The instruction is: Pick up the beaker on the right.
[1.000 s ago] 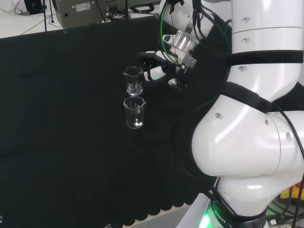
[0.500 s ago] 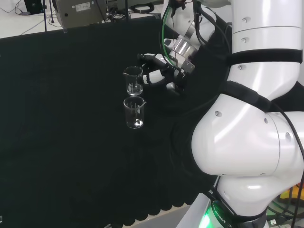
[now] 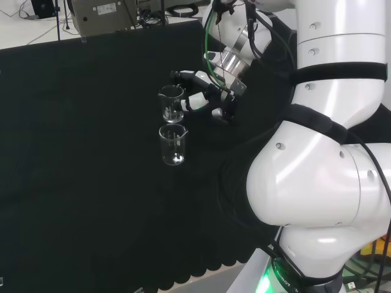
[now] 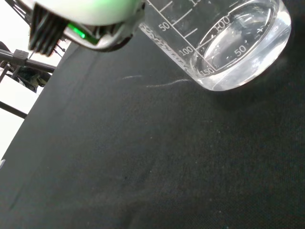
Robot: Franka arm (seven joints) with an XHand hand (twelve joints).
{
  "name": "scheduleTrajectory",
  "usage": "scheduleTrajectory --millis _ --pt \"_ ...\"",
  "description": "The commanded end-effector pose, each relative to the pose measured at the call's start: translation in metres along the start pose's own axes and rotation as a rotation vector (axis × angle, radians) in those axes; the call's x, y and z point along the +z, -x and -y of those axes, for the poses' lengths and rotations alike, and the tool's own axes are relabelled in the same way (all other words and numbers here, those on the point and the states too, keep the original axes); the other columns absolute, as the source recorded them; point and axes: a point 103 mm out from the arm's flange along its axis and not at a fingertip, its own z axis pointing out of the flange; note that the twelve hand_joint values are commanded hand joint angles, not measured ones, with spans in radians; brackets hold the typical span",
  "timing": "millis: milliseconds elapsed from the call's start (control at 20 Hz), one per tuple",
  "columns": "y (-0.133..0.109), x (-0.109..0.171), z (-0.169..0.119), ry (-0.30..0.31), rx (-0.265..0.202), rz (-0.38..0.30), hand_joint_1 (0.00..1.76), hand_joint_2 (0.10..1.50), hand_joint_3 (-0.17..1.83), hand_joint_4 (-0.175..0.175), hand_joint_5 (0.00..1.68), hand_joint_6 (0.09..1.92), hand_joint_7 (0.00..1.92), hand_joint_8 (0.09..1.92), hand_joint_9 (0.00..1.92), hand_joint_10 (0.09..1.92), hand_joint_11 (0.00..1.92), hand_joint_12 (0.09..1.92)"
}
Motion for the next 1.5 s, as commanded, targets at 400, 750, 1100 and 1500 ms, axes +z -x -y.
scheduleTrajectory --millis 400,750,1100,1500 --pt "-0.001 0.016 -0.009 0.029 -0.019 -0.051 0.95 0.5 0.69 -0.018 0.45 0.09 0.24 0.7 0.37 0.63 0.08 1.37" --pt "-0.005 0.026 -0.015 0.026 -0.035 -0.069 0.97 0.5 0.7 -0.02 0.46 0.09 0.31 0.71 0.43 0.63 0.08 1.37" --pt "-0.005 0.031 -0.019 0.047 -0.028 -0.09 0.97 0.49 0.7 -0.021 0.46 0.09 0.26 0.71 0.42 0.62 0.07 1.36" --pt "-0.004 0.035 -0.022 0.051 -0.022 -0.121 0.98 0.5 0.69 -0.023 0.48 0.35 0.33 0.74 0.5 0.6 0.09 1.36"
